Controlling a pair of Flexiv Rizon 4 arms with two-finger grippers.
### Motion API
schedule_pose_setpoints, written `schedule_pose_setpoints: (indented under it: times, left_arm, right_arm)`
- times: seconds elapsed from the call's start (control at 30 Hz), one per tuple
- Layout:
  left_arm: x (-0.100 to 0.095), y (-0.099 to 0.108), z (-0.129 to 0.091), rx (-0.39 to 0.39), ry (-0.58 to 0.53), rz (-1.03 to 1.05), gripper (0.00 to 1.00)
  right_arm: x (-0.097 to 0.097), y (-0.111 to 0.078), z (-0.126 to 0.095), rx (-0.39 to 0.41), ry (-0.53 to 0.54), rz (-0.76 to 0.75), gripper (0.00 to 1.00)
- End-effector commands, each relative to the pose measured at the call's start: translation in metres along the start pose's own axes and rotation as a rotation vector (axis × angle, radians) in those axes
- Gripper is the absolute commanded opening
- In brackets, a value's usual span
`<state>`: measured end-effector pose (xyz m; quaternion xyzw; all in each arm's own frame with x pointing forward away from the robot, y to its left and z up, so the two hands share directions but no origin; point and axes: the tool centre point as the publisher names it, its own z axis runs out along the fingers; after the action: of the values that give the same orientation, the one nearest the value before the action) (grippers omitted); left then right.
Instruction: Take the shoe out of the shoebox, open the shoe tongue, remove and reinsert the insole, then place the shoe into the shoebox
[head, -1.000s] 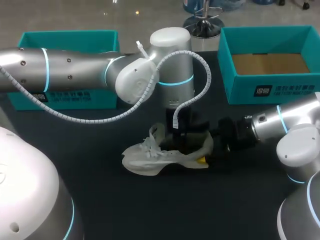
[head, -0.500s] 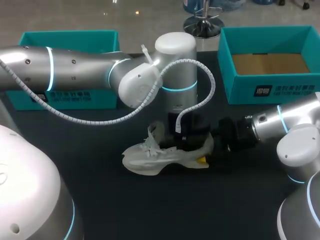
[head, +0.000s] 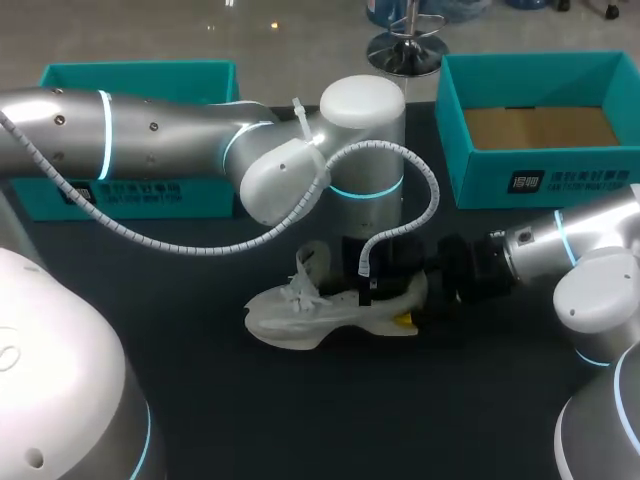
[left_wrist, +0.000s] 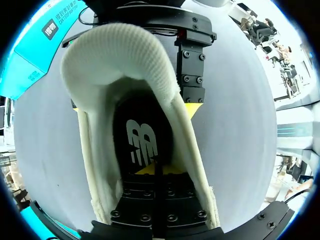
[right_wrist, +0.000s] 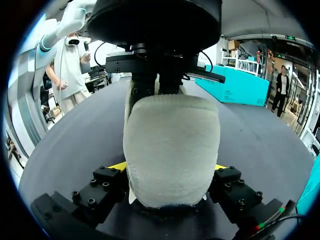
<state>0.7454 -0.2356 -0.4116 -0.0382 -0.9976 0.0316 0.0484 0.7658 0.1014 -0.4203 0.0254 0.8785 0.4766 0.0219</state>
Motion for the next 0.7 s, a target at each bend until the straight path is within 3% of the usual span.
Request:
schedule_pose_setpoints:
  times: [0.03, 0.7]
  left_arm:
    - [-0.008, 0.001, 0.015, 0.013, -0.034, -0.017, 0.00]
    - [-0.008, 0.015, -0.022, 0.152, 0.032, -0.066, 0.00]
  right_arm:
    - [0.001, 0.002, 0.003, 0.003, 0.001, 0.000, 0.00]
    - [0.001, 0.002, 0.003, 0.003, 0.001, 0.000, 0.00]
